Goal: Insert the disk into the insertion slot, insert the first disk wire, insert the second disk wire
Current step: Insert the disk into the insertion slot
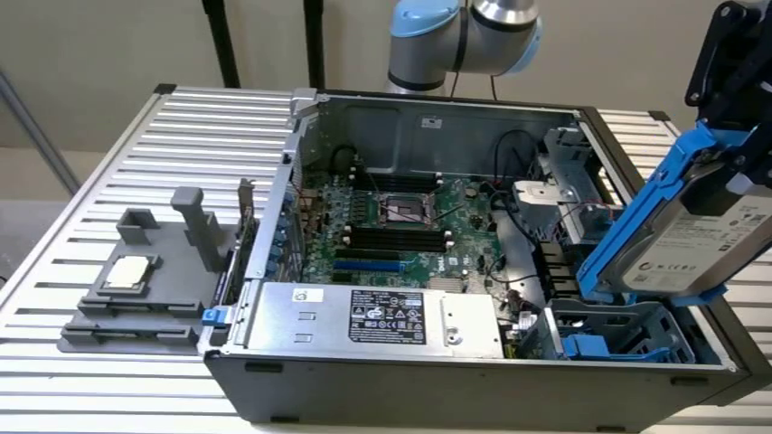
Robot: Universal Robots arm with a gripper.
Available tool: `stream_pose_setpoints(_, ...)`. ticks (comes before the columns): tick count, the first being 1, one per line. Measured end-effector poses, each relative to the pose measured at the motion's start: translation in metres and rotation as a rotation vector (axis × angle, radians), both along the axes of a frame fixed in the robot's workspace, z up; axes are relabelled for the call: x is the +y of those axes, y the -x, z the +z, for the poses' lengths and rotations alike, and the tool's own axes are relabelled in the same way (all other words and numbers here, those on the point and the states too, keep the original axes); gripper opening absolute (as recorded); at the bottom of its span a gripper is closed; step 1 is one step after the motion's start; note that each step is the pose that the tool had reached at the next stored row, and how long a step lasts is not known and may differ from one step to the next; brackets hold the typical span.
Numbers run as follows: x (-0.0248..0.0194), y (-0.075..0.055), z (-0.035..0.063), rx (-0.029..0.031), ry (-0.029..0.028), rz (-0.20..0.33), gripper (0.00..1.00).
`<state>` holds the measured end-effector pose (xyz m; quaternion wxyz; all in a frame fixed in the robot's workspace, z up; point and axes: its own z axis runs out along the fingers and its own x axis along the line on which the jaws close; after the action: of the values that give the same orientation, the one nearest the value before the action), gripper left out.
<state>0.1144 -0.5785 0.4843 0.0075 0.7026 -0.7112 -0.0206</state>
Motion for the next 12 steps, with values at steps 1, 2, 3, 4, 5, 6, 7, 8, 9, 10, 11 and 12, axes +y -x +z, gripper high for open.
stream_pose_setpoints(1,-0.001,0.001,-0.0016,0.0,-0.0035,0.003,0.32)
stream_pose_setpoints(2,-0.0019,0.002,-0.003,-0.0001,-0.007,0.006,0.32)
stream_pose_setpoints(3,-0.0029,0.003,-0.0044,-0.0002,-0.0101,0.009,0.32)
stream_pose_setpoints(4,-0.0039,0.004,-0.006,-0.0003,-0.013,0.013,0.32)
stream_pose_setpoints(5,-0.0045,0.005,-0.0078,-0.0005,-0.0155,0.019,0.32)
stream_pose_setpoints(6,-0.0048,0.005,-0.0094,-0.0006,-0.0174,0.025,0.32)
stream_pose_setpoints(7,-0.0049,0.005,-0.011,-0.0008,-0.0189,0.03,0.32)
stream_pose_setpoints(8,-0.0048,0.005,-0.0124,-0.0007,-0.0199,0.036,0.32)
stream_pose_setpoints(9,-0.0049,0.005,-0.0138,-0.0007,-0.0207,0.042,0.32)
stream_pose_setpoints(10,-0.0053,0.005,-0.0155,-0.0007,-0.0218,0.046,0.32)
stream_pose_setpoints(11,-0.0061,0.005,-0.0169,-0.0007,-0.0233,0.048,0.32)
stream_pose_setpoints(12,-0.0071,0.005,-0.0183,-0.0007,-0.0252,0.048,0.32)
